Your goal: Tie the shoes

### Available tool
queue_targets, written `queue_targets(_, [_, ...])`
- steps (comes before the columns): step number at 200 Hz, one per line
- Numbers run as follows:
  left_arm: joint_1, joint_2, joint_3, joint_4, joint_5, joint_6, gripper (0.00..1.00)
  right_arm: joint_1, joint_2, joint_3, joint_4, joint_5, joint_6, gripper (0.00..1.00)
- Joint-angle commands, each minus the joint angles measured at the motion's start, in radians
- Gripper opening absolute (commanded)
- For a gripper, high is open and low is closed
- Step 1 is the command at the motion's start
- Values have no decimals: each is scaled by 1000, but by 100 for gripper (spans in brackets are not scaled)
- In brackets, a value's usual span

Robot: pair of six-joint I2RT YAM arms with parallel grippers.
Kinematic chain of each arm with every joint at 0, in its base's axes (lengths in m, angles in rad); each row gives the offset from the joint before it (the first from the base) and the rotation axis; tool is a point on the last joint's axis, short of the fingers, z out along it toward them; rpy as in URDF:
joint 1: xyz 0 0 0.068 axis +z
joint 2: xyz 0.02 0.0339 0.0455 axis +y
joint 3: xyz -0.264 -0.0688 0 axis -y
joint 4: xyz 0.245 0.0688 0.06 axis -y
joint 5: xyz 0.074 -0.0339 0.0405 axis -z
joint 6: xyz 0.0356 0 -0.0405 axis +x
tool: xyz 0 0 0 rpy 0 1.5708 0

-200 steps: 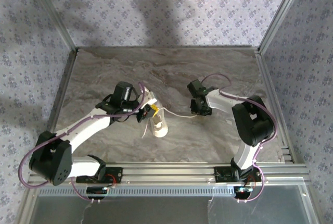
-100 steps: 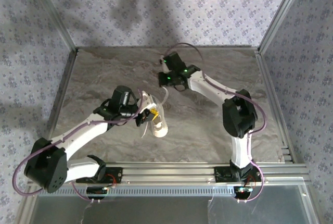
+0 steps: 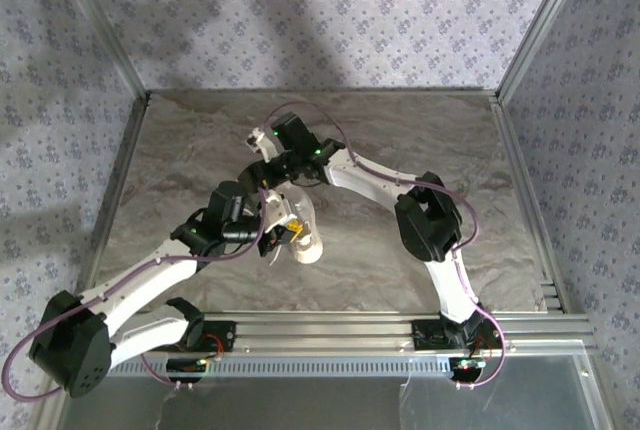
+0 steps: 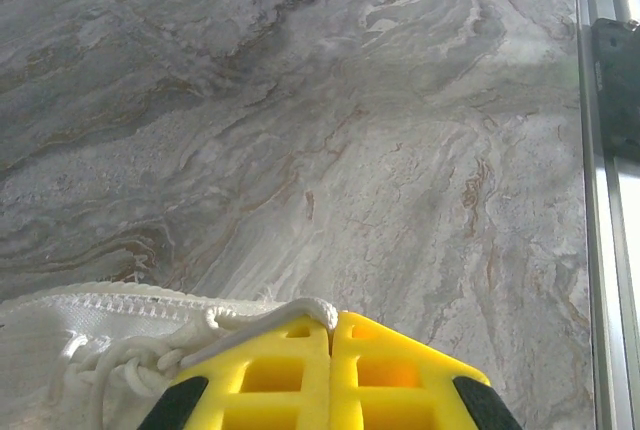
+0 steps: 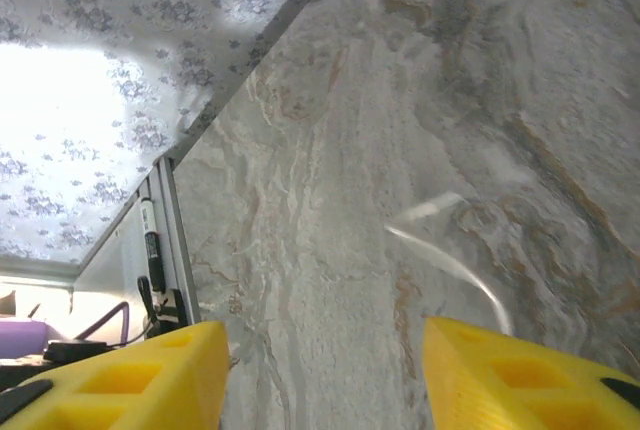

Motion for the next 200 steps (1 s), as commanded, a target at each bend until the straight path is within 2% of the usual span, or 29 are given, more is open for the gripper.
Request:
queue_targets(1, [-5,-7,7,37,8,-12,0,-69,-114,-47,35,-27,-5,59])
queue_targets(35, [27,22,21,27,15,-32,0,-159,-222,-127,45,-16,-50,63])
queue_targets(62, [97,49,43,-12,62,-33,0,-244,-353,-338,164,-23,-84,63])
queue_targets(76, [126,64,64,-43,95,-11,0,-264,-414,-434,191,-52,-175,63])
queue_targets(92, [146,84,92,-77,123,18,0,-252,-476,-541,178,-32,-348,65])
queue_targets(114, [158,111,129,-110,154,41,0,-227,-527,-677,209,-29,-510,66])
queue_targets(148, [169,142,160,-140,187,57,0,-149,-529,-715,144,-22,-695,67])
queue_targets(200, [185,180,188,-168,224,67,0,-99,-500,-731,177,-11,-742,67])
